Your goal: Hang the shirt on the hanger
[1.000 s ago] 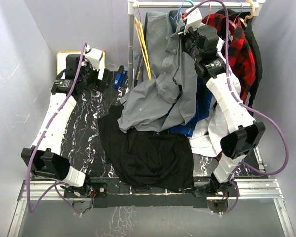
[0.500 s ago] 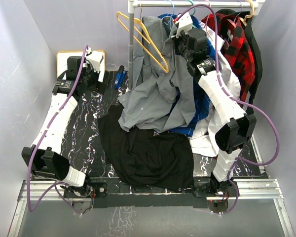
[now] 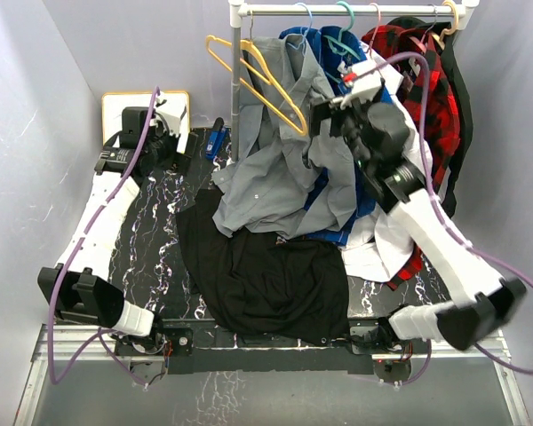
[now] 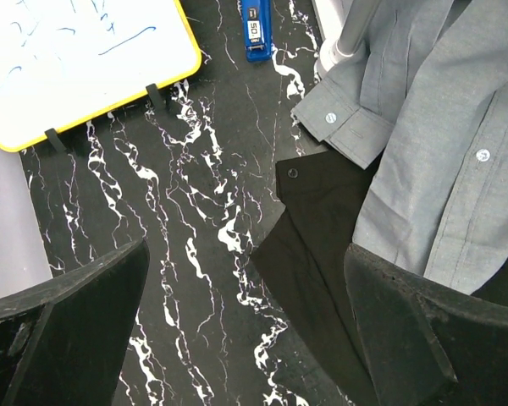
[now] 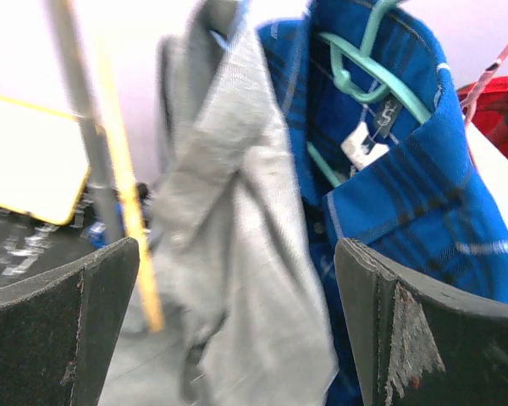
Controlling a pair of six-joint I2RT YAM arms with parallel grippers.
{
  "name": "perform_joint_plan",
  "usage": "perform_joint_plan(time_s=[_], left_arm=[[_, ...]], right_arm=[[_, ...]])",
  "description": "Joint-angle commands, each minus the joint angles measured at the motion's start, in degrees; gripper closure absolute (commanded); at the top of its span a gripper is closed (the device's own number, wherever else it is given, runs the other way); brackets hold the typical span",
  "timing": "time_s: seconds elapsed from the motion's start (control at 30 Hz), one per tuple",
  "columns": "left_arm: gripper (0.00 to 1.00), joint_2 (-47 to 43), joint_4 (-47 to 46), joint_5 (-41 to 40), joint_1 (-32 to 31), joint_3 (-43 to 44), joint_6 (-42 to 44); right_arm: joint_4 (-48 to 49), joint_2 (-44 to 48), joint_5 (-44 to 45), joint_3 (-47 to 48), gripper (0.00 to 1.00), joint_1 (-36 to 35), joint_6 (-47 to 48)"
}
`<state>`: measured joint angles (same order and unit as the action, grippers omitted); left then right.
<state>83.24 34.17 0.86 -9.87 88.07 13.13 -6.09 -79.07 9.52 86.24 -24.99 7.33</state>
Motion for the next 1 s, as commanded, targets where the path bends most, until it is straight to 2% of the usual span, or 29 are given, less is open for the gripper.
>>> perform_joint_plan(time_s=[0.0,0.1,0.23,0.33,0.4,0.47,0.53,0.6,0.73,0.97], left_arm=[[0.02,-6.38,3.33,-0.62,-0.20,-1.04,1.54],[0.02,-9.23,5.85,-1.09,-0.15,-2.02,3.67],[0.02,-14.40,9.09,-1.03,-0.14,-4.74,5.74],[0.02,-18.55,11.05,0.17,0.67,-7.18,5.68],[0.02,-20.88,11.79,1.37,2.25,-8.72,4.82],[0.02,-22.90,11.97,2.60,4.04,-10.42,3.03],[0.02,-24.69,11.97,3.85,5.91,-12.30,0.81],[0.02,-26.44,10.87,3.34,7.86,-14.34,-3.17],[0.02,-28.12,8.80,-2.72,12.01,-18.39,-12.65],[0.02,-33.06,6.23,0.95,19.03,-29.03,-14.51]], right_arm=[[3.78,11.72,4.92,-8.02,0.02,-6.61,-5.87],[-2.84,16.50,2.79,-12.32,0.02,-11.94,-11.87],[-12.59,19.37,4.27,-19.02,0.02,-17.10,-27.73],[-22.84,18.39,13.32,-23.31,0.02,-23.55,-39.41],[-27.98,17.54,19.88,-25.96,0.02,-30.49,-45.92],[-28.73,17.85,24.43,-29.52,0.02,-36.37,-49.81],[-27.96,18.86,27.03,-33.08,0.02,-39.26,-53.96],[-25.14,20.60,25.65,-37.15,0.02,-39.76,-55.05],[-19.76,24.71,24.93,-42.80,0.02,-39.74,-54.98],[-20.02,27.99,19.96,-45.73,0.02,-39.78,-48.56]])
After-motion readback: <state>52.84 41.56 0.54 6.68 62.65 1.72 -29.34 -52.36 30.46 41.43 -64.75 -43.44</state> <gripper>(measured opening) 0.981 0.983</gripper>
